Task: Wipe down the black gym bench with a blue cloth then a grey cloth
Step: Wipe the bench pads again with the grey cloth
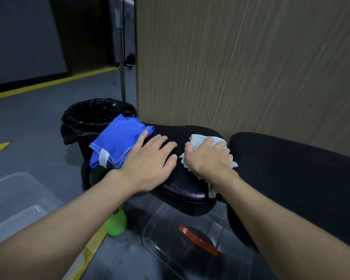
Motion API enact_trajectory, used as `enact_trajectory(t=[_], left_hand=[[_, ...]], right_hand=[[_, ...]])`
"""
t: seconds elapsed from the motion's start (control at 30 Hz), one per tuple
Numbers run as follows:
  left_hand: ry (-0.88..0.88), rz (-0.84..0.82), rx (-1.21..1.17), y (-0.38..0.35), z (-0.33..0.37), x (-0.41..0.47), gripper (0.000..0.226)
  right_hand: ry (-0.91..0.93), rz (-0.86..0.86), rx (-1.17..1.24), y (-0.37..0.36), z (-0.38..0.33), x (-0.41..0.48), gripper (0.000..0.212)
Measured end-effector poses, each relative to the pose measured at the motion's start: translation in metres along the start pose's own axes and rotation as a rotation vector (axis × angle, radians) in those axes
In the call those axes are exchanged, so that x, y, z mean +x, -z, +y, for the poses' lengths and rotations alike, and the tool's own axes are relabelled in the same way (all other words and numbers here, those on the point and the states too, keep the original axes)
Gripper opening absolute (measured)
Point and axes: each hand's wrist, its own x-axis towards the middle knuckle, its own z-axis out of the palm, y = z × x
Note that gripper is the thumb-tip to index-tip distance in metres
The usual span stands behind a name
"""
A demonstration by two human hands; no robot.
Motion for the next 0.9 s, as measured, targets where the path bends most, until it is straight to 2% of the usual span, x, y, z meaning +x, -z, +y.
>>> enact_trajectory(t=[0.17, 0.27, 0.33, 0.37, 0.5, 0.63, 0.77, 0.9], left_hand=[[0.027, 0.066, -0.021, -0.001, 0.006, -0.003, 0.054], [0.038, 0.099, -0.034, -0.002, 0.006, -0.003, 0.05], [0.036, 0.104, -0.047, -0.004, 0.006, -0.003, 0.05], [0.036, 0.108, -0.05, -0.004, 0.007, -0.003, 0.051], [0.032, 0.079, -0.071, -0.002, 0.007, -0.005, 0.06], [0.107, 0.032, -0.189, 0.006, 0.012, -0.002, 0.063], [0.181, 0.116, -0.188, -0.003, 0.019, 0.004, 0.066], [0.196, 0.173, -0.209, -0.007, 0.019, 0.005, 0.058]], right_hand=[[-0.001, -0.037, -0.082, 0.008, 0.001, 0.015, 0.081], [0.151, 0.11, -0.175, 0.0, 0.008, -0.015, 0.078], [0.224, 0.205, -0.14, -0.004, 0.016, -0.036, 0.083], [0.236, 0.193, -0.093, -0.005, 0.019, -0.04, 0.085], [0.231, 0.003, 0.035, -0.007, 0.021, -0.019, 0.07], [0.221, -0.031, 0.073, -0.003, 0.02, 0.029, 0.071], [0.248, -0.113, 0.017, 0.006, 0.02, 0.071, 0.068], [0.296, -0.242, 0.058, 0.015, 0.02, 0.107, 0.065]])
